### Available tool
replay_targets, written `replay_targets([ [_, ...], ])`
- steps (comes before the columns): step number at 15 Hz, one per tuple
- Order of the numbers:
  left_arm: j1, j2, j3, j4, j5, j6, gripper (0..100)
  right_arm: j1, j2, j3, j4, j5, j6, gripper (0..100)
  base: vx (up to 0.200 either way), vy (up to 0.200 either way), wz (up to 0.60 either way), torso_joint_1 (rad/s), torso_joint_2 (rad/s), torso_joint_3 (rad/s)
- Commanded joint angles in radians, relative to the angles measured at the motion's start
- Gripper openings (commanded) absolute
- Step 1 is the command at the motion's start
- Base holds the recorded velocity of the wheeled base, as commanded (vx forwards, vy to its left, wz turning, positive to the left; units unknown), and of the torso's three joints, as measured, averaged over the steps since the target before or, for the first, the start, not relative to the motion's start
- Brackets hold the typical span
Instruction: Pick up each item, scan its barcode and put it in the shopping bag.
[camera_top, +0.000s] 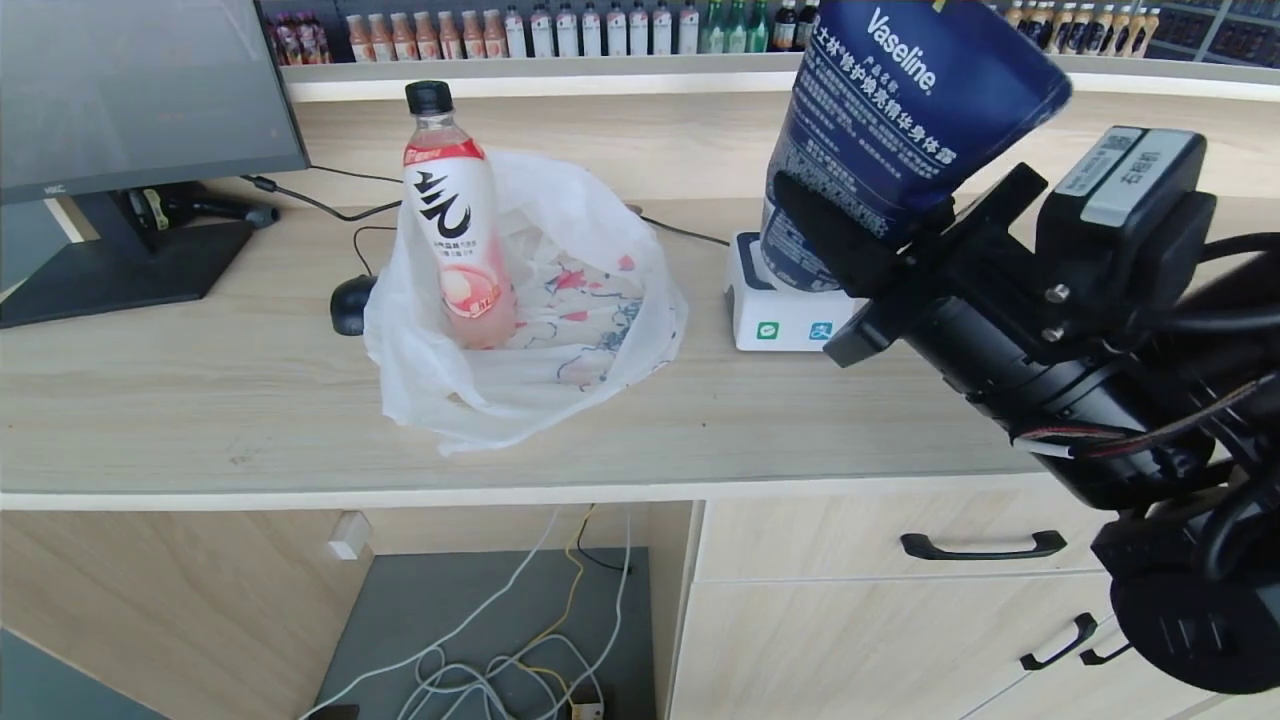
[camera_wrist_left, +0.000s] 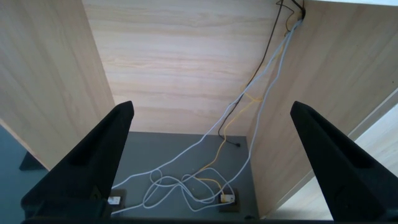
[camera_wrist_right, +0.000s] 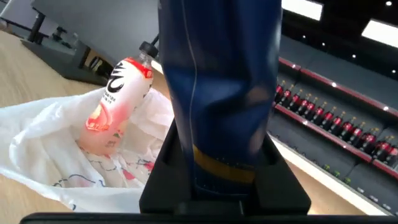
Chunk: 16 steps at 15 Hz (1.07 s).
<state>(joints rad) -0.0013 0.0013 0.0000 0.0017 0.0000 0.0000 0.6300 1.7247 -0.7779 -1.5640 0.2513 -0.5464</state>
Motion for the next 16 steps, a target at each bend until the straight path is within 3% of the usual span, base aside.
replay_targets([
  [1, 0.001, 0.000, 0.000, 0.000, 0.000, 0.000, 100, 0.042, -0.039, 0.063, 0.001, -0.058, 0.097, 0, 0.000, 0.000, 0.00, 0.000, 0.00, 0.000],
  [3, 0.000, 0.000, 0.000, 0.000, 0.000, 0.000, 100, 0.043, -0.039, 0.101, 0.001, -0.106, 0.218, 0, 0.000, 0.000, 0.00, 0.000, 0.00, 0.000],
  [4, 0.001, 0.000, 0.000, 0.000, 0.000, 0.000, 100, 0.045, -0.039, 0.098, 0.001, -0.196, 0.260, 0, 0.000, 0.000, 0.00, 0.000, 0.00, 0.000],
  [7, 0.001, -0.001, 0.000, 0.000, 0.000, 0.000, 100, 0.048, -0.034, 0.089, -0.007, -0.325, 0.296, 0, 0.000, 0.000, 0.00, 0.000, 0.00, 0.000],
  [10, 0.000, -0.001, 0.000, 0.000, 0.000, 0.002, 100, 0.043, -0.036, 0.072, -0.007, -0.340, 0.332, 0, 0.000, 0.000, 0.00, 0.000, 0.00, 0.000],
  [12, -0.002, -0.001, 0.000, 0.000, -0.002, 0.020, 100, 0.040, -0.037, 0.094, -0.007, -0.342, 0.348, 0, 0.000, 0.000, 0.00, 0.000, 0.00, 0.000],
  [16, 0.001, 0.000, 0.000, 0.000, 0.000, -0.006, 100, 0.002, -0.077, 0.147, -0.007, -0.342, 0.384, 0, 0.000, 0.000, 0.00, 0.000, 0.00, 0.000],
])
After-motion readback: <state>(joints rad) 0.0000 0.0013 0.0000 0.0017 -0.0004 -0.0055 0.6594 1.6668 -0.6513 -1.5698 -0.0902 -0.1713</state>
